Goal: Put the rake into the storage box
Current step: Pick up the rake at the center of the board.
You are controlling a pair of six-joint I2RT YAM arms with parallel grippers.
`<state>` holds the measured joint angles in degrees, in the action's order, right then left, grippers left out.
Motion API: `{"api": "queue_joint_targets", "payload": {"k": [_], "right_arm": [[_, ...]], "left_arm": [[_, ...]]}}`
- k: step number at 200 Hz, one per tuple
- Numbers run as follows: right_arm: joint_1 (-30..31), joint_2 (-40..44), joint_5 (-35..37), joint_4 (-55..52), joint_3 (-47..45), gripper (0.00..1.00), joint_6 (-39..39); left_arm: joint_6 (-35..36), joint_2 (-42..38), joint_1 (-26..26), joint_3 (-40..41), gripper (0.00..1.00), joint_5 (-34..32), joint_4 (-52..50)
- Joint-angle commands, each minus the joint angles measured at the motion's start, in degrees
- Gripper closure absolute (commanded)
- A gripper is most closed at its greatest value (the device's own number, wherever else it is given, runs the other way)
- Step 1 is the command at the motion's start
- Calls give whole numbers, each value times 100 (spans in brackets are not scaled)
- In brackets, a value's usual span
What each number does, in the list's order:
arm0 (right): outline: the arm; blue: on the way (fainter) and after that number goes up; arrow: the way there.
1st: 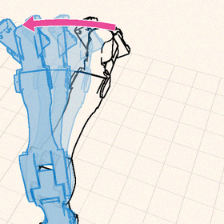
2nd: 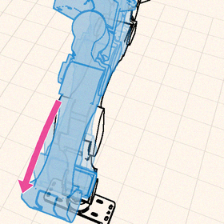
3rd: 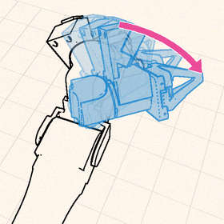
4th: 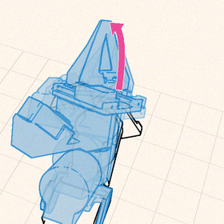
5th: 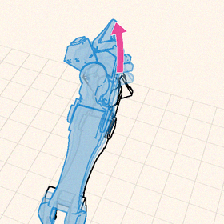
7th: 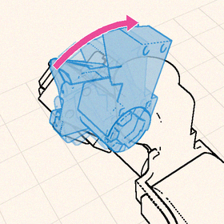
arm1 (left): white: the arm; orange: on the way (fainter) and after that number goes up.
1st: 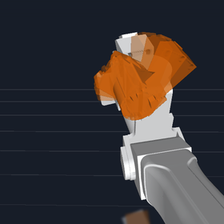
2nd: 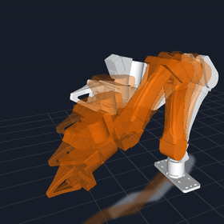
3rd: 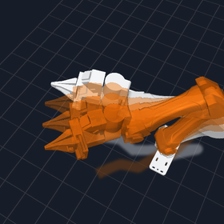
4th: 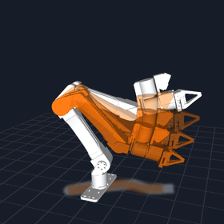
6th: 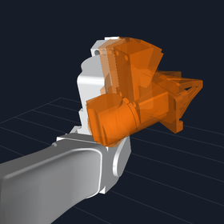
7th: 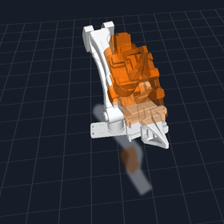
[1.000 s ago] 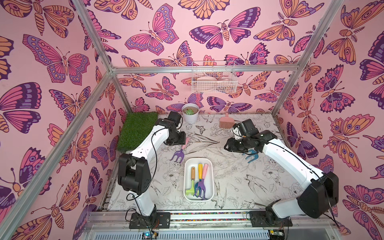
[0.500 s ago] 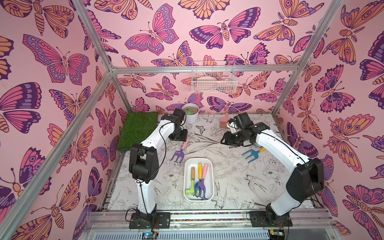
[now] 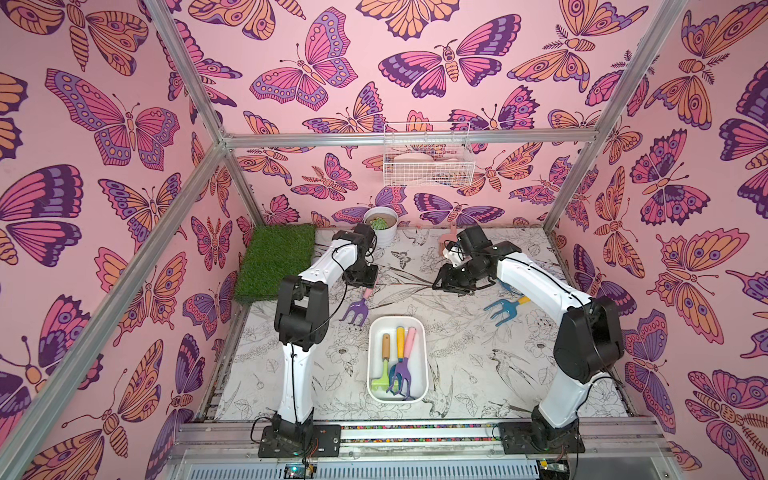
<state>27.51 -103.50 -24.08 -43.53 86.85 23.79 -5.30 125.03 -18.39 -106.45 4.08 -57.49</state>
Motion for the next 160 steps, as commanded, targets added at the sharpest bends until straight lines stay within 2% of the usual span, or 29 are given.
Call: {"api": "queue_joint_targets", "payload": {"k": [1,126,160], "right_arm": [[-26,-137,-180,-9,166,55,7],[-26,-293,-299,-60,157,55,-76],[-26,-249,-296,-77,133,55,-82]], "left_arm": [[123,226,37,-155,50,196,-227],[75,704,37,-317,52,280,-280],[100,743,37,-376,50,234,-289]]}}
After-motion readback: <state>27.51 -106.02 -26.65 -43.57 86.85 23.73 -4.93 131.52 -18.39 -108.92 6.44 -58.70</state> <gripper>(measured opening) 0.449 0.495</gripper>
